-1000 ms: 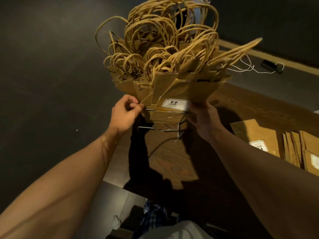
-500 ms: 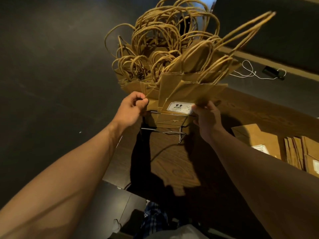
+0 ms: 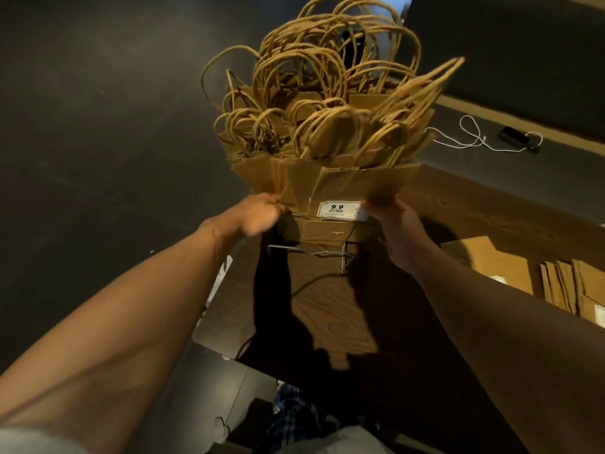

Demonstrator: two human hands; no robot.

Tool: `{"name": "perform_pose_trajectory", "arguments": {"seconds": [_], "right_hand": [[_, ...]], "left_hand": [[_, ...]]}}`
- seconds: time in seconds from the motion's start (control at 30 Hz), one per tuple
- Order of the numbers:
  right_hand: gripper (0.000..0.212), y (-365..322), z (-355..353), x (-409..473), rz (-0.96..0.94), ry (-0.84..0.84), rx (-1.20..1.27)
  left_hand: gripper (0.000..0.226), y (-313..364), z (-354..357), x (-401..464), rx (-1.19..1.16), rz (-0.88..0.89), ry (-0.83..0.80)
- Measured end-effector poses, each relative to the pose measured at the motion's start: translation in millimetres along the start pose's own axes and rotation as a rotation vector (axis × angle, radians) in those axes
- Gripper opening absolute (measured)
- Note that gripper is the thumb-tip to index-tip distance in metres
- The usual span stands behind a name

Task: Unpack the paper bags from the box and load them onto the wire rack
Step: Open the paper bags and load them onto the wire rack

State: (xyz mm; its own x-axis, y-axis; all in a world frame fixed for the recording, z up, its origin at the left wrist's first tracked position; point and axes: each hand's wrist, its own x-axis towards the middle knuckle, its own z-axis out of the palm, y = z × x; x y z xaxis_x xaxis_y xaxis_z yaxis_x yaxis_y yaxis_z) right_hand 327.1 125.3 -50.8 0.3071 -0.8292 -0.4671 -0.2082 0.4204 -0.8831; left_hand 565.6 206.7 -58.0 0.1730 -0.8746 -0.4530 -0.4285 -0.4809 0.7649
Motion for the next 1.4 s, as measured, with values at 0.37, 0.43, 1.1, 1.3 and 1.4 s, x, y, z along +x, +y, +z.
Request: {"name": "perform_pose_trajectory", "arguments": {"seconds": [0.37,0.43,1.1,1.3,1.4], "right_hand": [[0.022,18,7,8,-0.129,0.069,-0.017],[0.015,19,12,6,-0.126,0.090,0.005],[0.013,23,30,15,-0.120,0.140,-0.042],[0.008,28,31,20,-0.095,0.199,-0.162],[0.015,27,29,22,-0.090,0.167,-0.280]], "left_hand": [[0.022,-34,6,-5,-0.112,0.169,0.257],[0.028,-37,4,0,-0.042,0.101,0.166],[0.028,-30,9,-16,0.206,0.204,0.456],[0.034,-38,6,-13,0.138,0.102,0.312],[0.034,-41,7,-13,0.135,0.120,0.338]]}}
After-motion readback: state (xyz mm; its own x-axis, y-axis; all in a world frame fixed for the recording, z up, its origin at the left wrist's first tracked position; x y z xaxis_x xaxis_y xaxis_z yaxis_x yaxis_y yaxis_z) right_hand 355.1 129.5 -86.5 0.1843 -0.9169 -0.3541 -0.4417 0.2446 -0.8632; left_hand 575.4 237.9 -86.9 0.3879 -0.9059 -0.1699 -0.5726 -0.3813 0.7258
